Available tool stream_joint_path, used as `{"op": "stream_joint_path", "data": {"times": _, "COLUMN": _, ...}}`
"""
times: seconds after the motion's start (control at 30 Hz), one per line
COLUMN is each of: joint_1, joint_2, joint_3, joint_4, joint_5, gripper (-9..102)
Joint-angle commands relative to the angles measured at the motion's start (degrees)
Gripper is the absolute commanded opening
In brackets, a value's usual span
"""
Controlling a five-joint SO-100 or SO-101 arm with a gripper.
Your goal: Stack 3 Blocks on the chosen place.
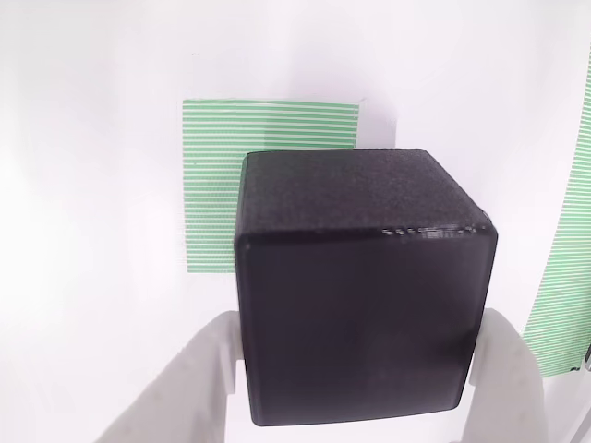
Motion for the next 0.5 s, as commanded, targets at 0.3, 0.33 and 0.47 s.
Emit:
{"op": "stream_joint_path", "data": {"times": 0.3, "joint_1": -0.53, "joint_2": 3.87, "joint_3": 3.78, "joint_4": 0.44, "joint_5": 0.79, "gripper": 21}}
{"op": "stream_joint_path", "data": {"times": 0.33, "joint_1": -0.70, "joint_2": 3.87, "joint_3": 3.78, "joint_4": 0.53, "joint_5": 0.79, "gripper": 21}}
{"op": "stream_joint_path", "data": {"times": 0.47, "joint_1": -0.97, "joint_2": 3.69, "joint_3": 4.13, "joint_4": 0.62, "joint_5": 1.14, "gripper": 21}}
